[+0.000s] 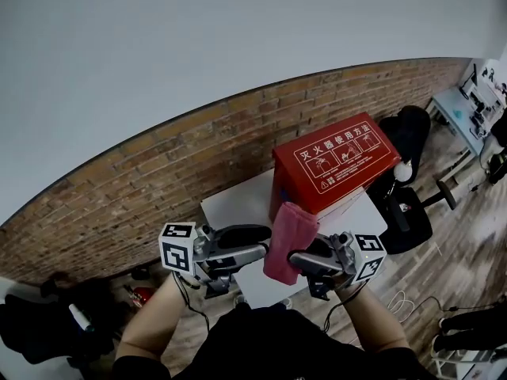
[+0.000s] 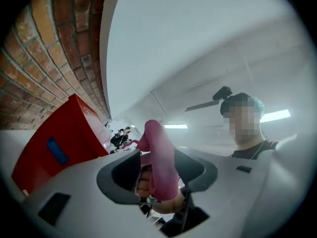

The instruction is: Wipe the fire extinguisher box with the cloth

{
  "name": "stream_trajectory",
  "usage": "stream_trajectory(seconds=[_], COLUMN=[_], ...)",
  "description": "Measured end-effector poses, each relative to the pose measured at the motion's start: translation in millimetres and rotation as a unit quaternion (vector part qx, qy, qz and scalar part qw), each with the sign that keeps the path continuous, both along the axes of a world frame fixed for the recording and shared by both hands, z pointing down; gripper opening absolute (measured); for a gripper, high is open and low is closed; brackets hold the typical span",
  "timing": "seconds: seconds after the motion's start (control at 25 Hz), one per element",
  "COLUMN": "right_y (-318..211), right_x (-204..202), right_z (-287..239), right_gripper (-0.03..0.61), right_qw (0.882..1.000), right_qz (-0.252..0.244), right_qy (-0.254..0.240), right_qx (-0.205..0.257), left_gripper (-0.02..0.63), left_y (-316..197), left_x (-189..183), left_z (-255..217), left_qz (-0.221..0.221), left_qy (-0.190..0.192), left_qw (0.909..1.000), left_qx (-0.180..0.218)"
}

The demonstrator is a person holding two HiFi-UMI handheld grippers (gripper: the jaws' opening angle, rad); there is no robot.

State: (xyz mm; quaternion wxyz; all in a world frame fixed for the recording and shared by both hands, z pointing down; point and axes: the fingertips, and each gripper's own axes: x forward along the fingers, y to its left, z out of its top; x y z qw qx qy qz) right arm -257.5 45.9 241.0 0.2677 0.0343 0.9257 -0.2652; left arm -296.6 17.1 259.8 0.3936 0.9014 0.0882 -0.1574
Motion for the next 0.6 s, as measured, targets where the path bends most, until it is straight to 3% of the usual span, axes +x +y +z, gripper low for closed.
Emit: stream_trajectory(seconds=[0.2,0.44,0.6], right_y=[15,14,10], right_x=[-14,-19,-19], right_z=[0,6,15], right_gripper=[0.061,0.061,0.061], right_qw=[0.999,0.998,0.998], right_qz=[-0.042,-0.041,-0.031], right_qy=[0.01,0.03,0.053], right_qx=[0.03,0.028,0.019], left_gripper=[0.295,0.291,0.175], left_y=[23,25,26], left_x=[4,6,3], left_z=[-2,1,6], left_qz=[0.052,0.045,0.031], left_qy=[0.019,0.003,-0.009], left_qw=[0.9984,0.999,0.9994], left_qx=[-0.01,-0.001,0.011])
